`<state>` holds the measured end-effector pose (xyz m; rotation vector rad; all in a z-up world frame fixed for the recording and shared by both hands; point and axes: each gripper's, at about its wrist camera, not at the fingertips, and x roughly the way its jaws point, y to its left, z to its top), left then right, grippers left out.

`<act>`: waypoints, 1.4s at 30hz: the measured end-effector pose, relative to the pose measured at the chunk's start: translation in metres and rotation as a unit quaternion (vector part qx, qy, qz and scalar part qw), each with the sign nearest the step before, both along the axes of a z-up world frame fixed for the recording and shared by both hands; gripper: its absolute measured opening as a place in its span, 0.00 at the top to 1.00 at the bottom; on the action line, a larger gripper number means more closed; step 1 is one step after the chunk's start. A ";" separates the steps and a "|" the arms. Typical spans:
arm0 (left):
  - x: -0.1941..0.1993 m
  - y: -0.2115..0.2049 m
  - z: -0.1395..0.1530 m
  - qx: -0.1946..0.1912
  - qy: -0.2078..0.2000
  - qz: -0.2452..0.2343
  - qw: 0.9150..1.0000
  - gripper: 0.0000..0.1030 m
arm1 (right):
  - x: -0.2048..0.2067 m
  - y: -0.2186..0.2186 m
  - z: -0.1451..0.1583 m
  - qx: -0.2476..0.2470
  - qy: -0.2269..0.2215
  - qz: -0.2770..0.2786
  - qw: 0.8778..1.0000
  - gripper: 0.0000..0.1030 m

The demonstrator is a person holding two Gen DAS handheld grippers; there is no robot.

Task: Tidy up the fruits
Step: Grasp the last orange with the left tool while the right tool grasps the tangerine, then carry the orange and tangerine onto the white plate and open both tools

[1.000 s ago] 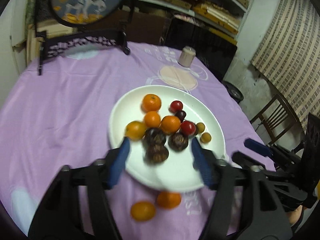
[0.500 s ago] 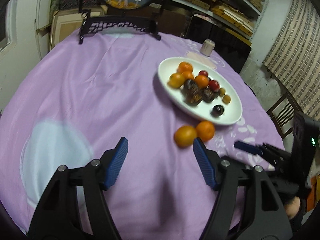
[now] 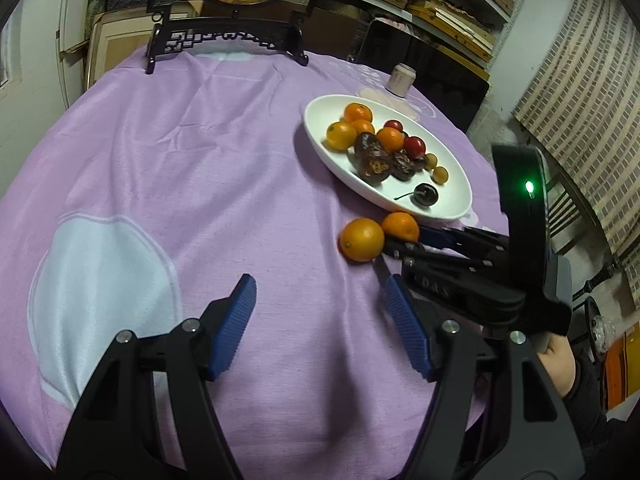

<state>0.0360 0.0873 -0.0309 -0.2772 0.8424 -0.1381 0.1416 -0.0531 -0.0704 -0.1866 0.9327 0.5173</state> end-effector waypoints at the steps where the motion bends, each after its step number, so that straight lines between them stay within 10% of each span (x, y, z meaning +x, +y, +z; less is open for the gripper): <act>1: 0.001 -0.002 0.000 0.001 0.001 -0.001 1.000 0.33 | -0.001 0.001 0.000 0.002 0.003 0.006 1.000 0.65; 15: 0.047 -0.065 -0.022 0.047 0.039 -0.059 0.996 0.33 | -0.050 -0.107 0.011 0.060 0.023 -0.055 0.996 0.65; 21: 0.064 -0.081 -0.035 0.084 0.054 -0.048 0.994 0.60 | -0.053 -0.132 0.012 0.078 0.021 -0.070 0.994 0.65; 29: 0.058 -0.085 -0.034 0.083 0.053 -0.056 0.994 0.63 | -0.053 -0.137 0.011 0.090 0.025 -0.067 0.993 0.65; 42: 0.067 -0.088 0.035 0.079 -0.019 -0.070 0.994 0.63 | -0.028 -0.119 0.044 0.096 -0.007 -0.038 0.995 0.65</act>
